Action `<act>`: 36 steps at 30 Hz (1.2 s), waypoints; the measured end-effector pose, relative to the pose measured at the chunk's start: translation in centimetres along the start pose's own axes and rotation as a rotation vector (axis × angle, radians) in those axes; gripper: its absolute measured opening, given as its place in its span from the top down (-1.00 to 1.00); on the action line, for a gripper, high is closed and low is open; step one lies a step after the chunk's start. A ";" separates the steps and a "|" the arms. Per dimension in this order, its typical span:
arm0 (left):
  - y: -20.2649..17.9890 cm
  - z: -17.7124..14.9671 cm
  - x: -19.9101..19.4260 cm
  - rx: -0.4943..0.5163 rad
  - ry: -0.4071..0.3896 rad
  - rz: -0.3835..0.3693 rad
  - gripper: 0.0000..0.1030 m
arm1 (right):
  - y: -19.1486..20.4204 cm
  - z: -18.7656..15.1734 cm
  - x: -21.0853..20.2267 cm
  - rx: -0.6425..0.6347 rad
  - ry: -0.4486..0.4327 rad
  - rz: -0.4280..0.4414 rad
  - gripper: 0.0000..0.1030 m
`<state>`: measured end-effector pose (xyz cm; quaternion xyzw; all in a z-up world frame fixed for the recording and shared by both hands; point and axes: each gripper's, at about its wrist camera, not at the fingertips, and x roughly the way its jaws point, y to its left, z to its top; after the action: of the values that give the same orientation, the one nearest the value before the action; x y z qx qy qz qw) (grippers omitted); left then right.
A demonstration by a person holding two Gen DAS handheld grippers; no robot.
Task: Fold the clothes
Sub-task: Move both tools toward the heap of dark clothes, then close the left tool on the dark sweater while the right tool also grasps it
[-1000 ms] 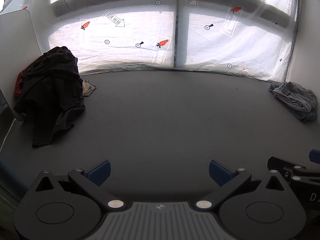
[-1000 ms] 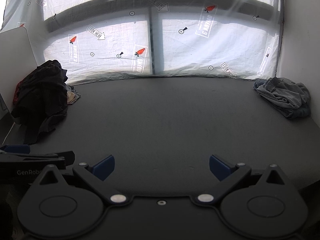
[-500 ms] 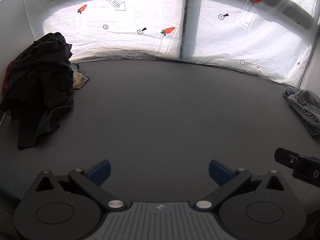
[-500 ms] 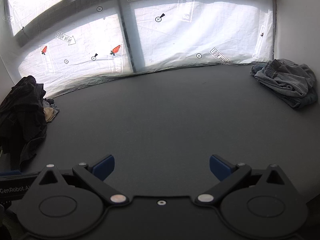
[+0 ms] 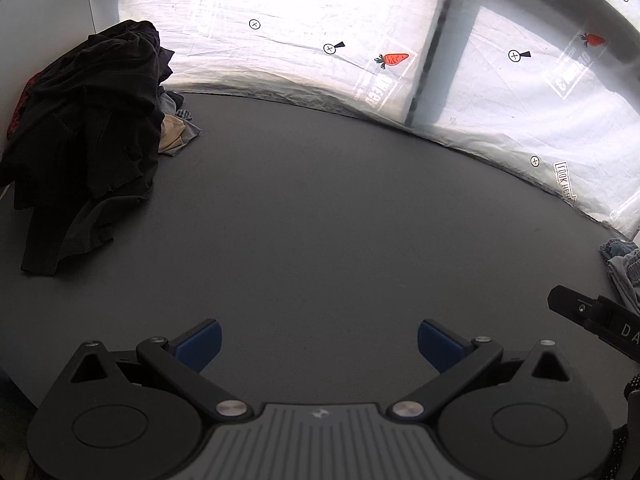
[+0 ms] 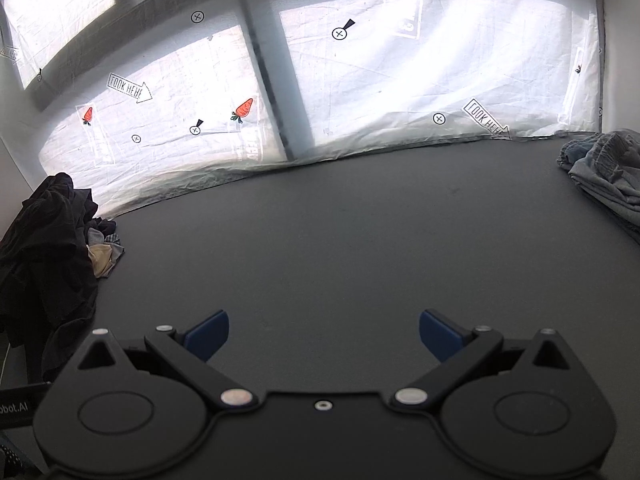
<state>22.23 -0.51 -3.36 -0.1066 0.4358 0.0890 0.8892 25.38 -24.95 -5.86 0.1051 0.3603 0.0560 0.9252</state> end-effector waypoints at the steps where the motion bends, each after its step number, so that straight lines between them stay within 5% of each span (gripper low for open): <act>1: 0.5 0.7 0.3 -0.009 -0.012 0.003 -1.00 | 0.4 0.4 0.7 0.000 0.007 0.010 -1.00; 10: 7.2 8.3 4.0 -0.075 -0.078 0.055 -1.00 | 7.2 4.3 7.2 -0.063 0.014 0.062 -1.00; 17: 14.5 15.1 8.1 -0.207 -0.124 0.122 -1.00 | 16.8 7.7 14.5 -0.212 0.010 0.131 -1.00; 22: 20.3 19.5 10.7 -0.241 -0.157 0.236 -1.00 | 24.4 9.3 19.9 -0.289 0.019 0.211 -1.00; 29: 27.7 24.2 13.1 -0.311 -0.188 0.332 -0.97 | 34.9 9.0 26.2 -0.444 0.010 0.356 -1.00; 33: 31.4 26.0 13.5 -0.412 -0.246 0.323 -0.89 | 40.2 8.0 28.7 -0.505 0.017 0.448 -0.96; 36: 33.4 26.8 13.6 -0.467 -0.286 0.304 -0.83 | 43.1 7.2 30.1 -0.546 0.019 0.496 -0.76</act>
<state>42.31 39.60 -1.86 -0.2281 0.2852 0.3327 0.8694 51.17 21.23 -10.22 -0.0619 0.3043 0.3736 0.8740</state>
